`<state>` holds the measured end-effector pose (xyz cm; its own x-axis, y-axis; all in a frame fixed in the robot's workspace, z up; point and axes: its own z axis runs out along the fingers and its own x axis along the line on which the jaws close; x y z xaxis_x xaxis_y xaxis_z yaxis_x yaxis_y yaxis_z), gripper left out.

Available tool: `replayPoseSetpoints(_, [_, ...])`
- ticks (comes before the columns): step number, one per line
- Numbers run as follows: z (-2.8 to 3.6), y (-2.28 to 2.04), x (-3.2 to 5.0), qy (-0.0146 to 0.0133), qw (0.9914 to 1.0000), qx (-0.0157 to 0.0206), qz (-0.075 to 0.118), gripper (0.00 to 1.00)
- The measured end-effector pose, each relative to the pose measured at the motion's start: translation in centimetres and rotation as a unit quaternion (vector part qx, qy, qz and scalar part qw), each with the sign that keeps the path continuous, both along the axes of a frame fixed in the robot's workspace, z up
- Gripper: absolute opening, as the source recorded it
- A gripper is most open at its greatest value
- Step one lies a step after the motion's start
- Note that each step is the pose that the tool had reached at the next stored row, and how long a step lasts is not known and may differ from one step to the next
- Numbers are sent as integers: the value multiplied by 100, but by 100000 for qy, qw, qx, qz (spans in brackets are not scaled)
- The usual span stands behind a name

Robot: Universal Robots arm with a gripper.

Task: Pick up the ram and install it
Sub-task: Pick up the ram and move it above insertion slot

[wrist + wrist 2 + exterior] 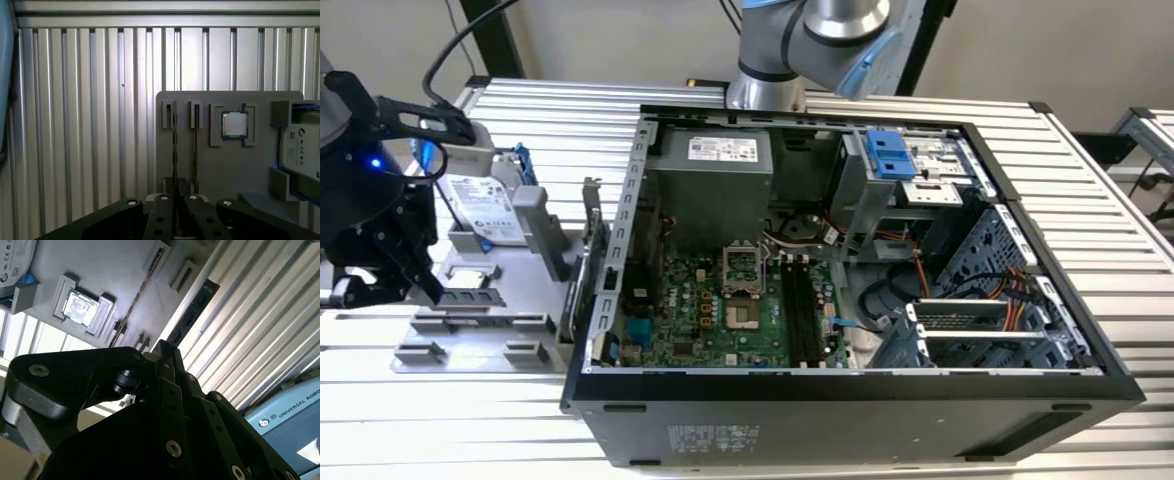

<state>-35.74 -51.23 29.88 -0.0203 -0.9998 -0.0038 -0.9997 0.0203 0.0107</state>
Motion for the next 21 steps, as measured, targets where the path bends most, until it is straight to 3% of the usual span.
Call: replayPoseSetpoints(21, [115, 0, 0, 8, 100000, -5, 2, 0])
